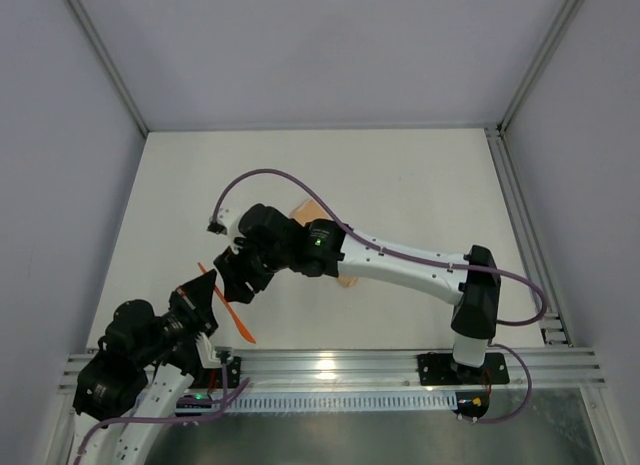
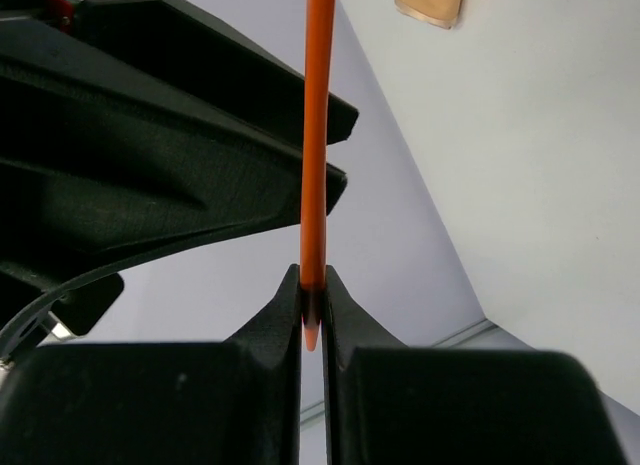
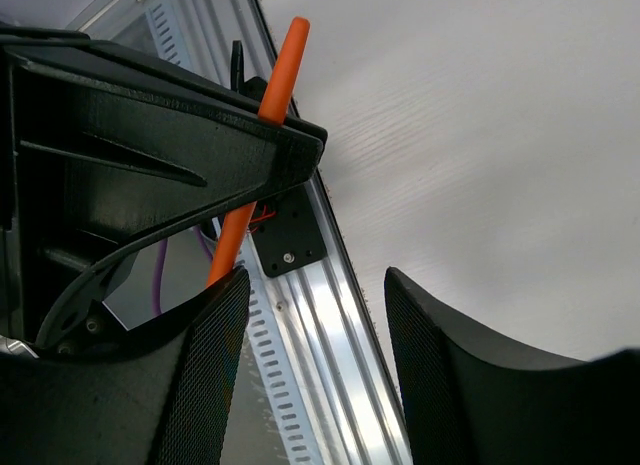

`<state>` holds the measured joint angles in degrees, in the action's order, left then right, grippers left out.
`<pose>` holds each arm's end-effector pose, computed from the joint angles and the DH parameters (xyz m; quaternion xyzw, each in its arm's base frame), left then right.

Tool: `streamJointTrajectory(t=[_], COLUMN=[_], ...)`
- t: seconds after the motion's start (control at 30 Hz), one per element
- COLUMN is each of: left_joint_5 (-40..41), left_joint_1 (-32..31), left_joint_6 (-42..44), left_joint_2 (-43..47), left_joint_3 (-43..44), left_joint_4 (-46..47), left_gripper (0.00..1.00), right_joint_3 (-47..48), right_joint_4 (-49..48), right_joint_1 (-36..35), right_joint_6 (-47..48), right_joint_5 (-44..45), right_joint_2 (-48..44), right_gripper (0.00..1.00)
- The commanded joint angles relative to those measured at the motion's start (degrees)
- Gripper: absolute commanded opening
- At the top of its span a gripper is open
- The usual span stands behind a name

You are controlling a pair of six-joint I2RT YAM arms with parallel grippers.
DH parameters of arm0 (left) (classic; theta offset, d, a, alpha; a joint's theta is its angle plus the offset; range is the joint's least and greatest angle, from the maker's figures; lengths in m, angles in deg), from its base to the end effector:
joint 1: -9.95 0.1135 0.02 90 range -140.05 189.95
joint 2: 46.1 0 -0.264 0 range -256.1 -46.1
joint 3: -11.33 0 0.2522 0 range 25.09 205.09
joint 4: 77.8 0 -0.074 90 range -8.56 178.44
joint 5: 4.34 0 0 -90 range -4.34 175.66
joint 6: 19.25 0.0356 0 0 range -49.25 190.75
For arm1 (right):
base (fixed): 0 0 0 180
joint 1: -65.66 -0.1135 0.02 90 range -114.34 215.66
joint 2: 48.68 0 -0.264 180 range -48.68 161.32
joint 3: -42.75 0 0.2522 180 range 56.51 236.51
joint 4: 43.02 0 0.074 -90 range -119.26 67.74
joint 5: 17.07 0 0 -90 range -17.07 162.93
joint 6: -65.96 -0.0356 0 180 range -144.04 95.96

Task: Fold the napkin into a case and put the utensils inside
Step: Pass from the left arm to the right

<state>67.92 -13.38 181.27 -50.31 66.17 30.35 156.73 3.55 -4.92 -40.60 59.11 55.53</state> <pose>0.0116 -0.0168 0.2888 0.7842 0.2394 0.2927 0.4919 0.1317 0.3992 0.3472 -0.4511 0.7664 0.3843 0.2479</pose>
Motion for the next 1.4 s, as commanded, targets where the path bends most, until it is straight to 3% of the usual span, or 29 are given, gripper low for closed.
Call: streamJointTrajectory(t=[0.0,0.1,0.57,0.93,1.07,1.1,1.2,1.37], left_joint_5=[0.16,0.68,2.35,2.09,2.79,3.06,3.5,4.03], left_joint_1=[0.13,0.13,0.13,0.13,0.13,0.13,0.13,0.04], left_joint_6=[1.45,2.07,-1.79,-2.59,-2.85,-3.03,-4.08,-5.22], left_joint_2=[0.51,1.22,1.31,3.42,3.42,3.42,2.89,2.01], left_joint_3=[-1.0,-1.53,-2.06,-2.14,-2.32,-2.23,-2.5,-2.32], left_joint_4=[-0.45,-1.5,0.16,-2.03,-2.03,-1.68,0.07,1.57], left_gripper=[0.0,0.0,0.0,0.0,0.0,0.0,0.0,0.0], right_joint_3=[1.46,3.65,-0.64,-1.26,-1.61,-1.61,-2.14,-2.4], right_joint_4=[-2.42,0.93,-5.13,-4.69,-5.48,-5.57,-5.57,-4.26], right_joint_1=[-1.04,-1.04,-3.94,-4.21,-4.21,-4.21,-4.21,-4.12], right_joint_6=[-1.02,-0.5,-5.15,-5.15,-5.77,-5.85,-5.85,-4.36], right_joint_5=[5.1,10.92,2.32,5.65,3.72,3.2,3.28,5.82], right_joint_2=[-4.8,-5.94,-2.87,-0.32,0.3,0.21,-0.23,-1.37], right_gripper=[0.6,0.59,0.55,0.52,0.33,0.2,0.03,0.03])
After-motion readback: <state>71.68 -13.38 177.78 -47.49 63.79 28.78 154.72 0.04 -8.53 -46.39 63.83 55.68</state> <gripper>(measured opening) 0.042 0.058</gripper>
